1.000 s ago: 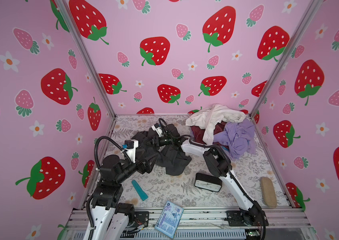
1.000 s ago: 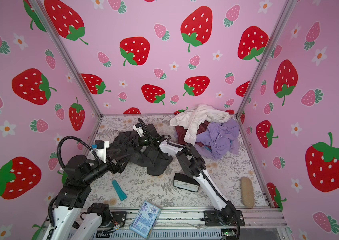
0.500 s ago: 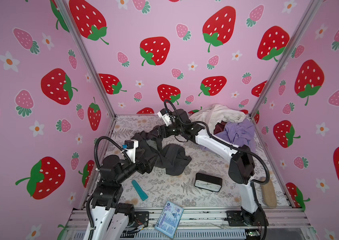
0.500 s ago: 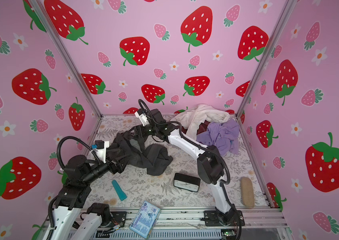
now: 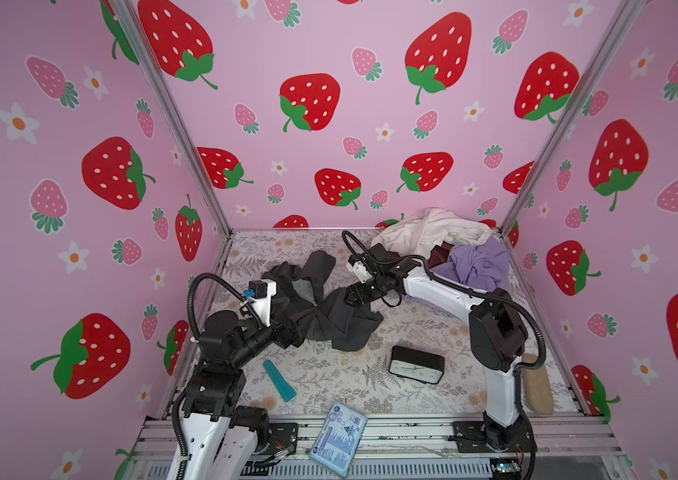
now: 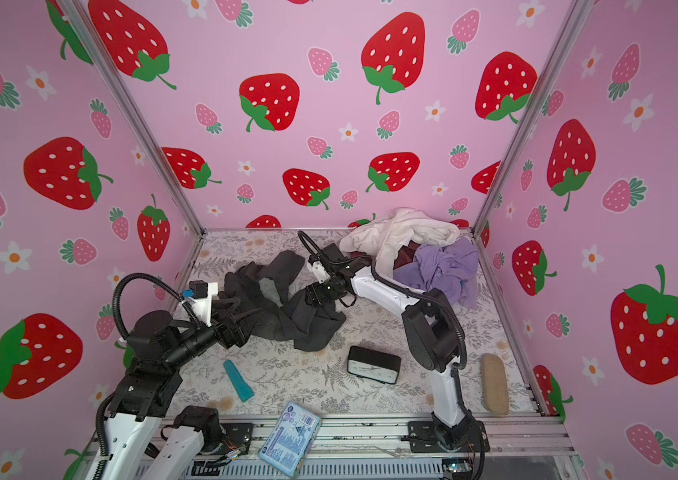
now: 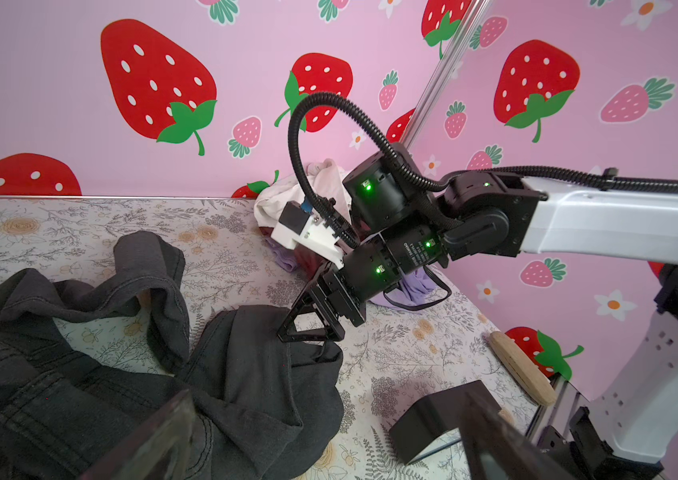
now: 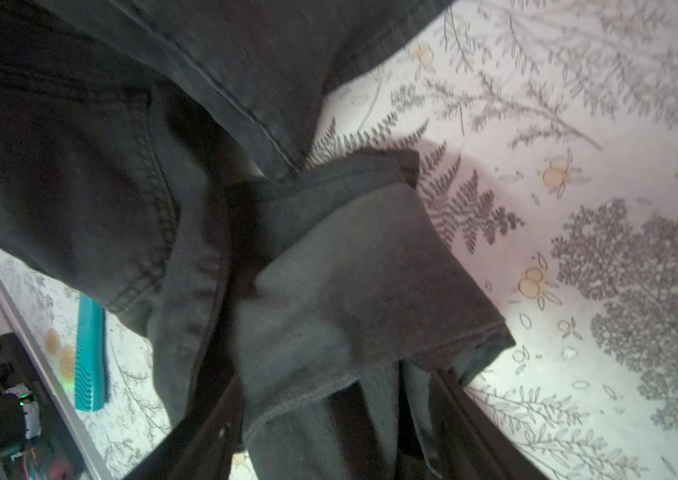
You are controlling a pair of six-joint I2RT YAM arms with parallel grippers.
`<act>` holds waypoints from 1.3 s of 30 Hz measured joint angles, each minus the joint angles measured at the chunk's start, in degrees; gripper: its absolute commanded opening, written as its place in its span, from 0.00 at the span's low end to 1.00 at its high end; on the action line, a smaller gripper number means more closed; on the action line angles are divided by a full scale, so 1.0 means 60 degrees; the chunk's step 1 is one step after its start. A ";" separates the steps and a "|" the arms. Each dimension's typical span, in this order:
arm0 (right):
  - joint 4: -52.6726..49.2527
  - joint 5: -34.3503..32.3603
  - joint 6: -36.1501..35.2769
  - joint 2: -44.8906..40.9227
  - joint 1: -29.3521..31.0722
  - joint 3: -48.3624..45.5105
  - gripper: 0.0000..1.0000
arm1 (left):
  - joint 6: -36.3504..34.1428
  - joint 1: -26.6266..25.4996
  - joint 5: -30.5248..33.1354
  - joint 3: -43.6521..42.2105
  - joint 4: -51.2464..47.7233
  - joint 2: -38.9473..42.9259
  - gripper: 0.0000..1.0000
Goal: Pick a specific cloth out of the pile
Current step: 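Lay the jeans down on the table and open the right gripper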
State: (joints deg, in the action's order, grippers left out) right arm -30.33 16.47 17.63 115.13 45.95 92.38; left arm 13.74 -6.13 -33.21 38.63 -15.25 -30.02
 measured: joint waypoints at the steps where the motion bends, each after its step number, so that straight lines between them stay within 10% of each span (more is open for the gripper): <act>1: -0.0073 0.0000 -0.0018 0.0000 0.0000 -0.0051 0.76 | 0.0000 0.0000 0.0000 0.0000 0.0000 -0.0004 0.99; 6: -0.0036 0.0259 -0.0076 0.0004 0.0000 -0.0073 0.76 | 0.0000 0.0000 0.0000 0.0000 0.0000 -0.0007 0.99; 11: 0.0634 0.1053 0.0040 0.0273 -0.0044 -0.0076 0.48 | 0.0000 0.0000 0.0000 0.0000 0.0000 -0.0022 0.99; 39: 0.0605 0.0922 0.0055 0.0692 -0.0430 -0.0324 0.65 | -0.0036 0.0000 0.0000 0.0000 0.0073 -0.0346 0.99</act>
State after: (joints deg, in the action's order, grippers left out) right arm -26.70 22.00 17.96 119.28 43.38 90.43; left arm 13.52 -6.13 -33.21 38.63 -14.81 -32.10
